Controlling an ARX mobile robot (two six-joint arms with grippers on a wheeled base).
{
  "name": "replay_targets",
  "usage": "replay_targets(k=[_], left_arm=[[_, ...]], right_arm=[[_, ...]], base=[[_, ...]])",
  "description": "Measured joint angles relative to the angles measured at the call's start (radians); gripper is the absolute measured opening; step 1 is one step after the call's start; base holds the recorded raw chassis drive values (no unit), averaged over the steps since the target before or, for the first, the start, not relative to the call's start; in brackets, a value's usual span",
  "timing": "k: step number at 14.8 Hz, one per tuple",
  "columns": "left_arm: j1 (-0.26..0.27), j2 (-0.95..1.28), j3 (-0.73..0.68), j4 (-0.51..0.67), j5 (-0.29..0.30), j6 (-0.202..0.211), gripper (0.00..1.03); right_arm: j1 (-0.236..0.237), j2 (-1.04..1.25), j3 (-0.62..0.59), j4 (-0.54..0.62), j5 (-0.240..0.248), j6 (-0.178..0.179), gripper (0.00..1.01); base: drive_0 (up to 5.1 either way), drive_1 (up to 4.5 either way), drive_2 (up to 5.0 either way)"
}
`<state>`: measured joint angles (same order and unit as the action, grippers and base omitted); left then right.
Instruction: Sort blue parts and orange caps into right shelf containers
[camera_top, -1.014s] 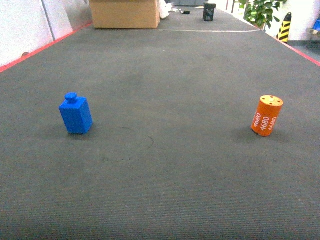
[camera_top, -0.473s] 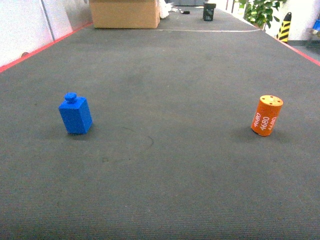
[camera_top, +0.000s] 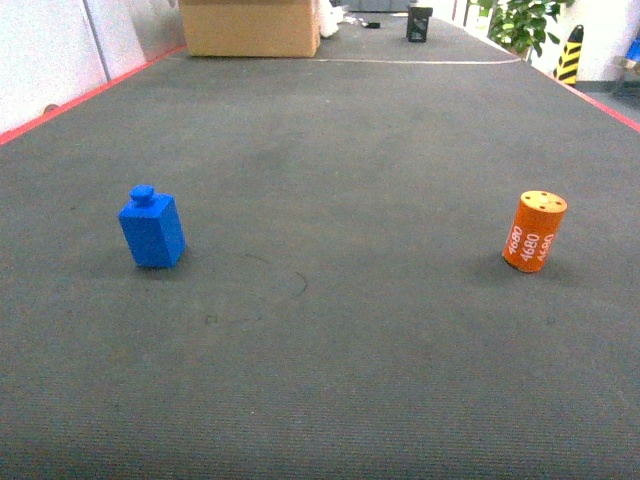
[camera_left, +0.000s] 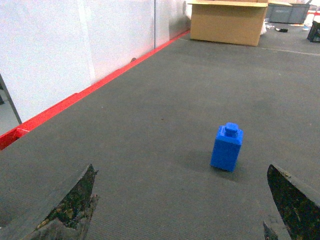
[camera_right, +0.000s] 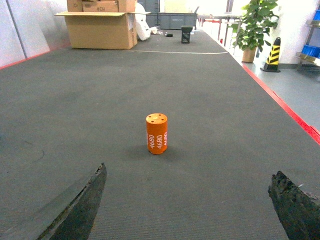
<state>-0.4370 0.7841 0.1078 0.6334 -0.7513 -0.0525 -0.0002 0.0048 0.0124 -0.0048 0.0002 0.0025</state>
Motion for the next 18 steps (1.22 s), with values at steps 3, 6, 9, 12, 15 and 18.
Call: replay_targets(k=[3,6,9,12,15,18], left_arm=[[0.0,0.0,0.0,0.0,0.0,0.0,0.98],[0.0,0.0,0.0,0.0,0.0,0.0,0.98],[0.0,0.0,0.0,0.0,0.0,0.0,0.98],[0.0,0.0,0.0,0.0,0.0,0.0,0.98],[0.0,0.0,0.0,0.0,0.0,0.0,0.98],[0.0,0.0,0.0,0.0,0.0,0.0,0.98]], right_arm=[[0.0,0.0,0.0,0.0,0.0,0.0,0.98],[0.0,0.0,0.0,0.0,0.0,0.0,0.98],[0.0,0.0,0.0,0.0,0.0,0.0,0.98],[0.0,0.0,0.0,0.0,0.0,0.0,0.98],[0.0,0.0,0.0,0.0,0.0,0.0,0.98],[0.0,0.0,0.0,0.0,0.0,0.0,0.98]], base=[[0.0,0.0,0.0],[0.0,0.0,0.0],[0.0,0.0,0.0],[0.0,0.0,0.0],[0.0,0.0,0.0],[0.0,0.0,0.0]])
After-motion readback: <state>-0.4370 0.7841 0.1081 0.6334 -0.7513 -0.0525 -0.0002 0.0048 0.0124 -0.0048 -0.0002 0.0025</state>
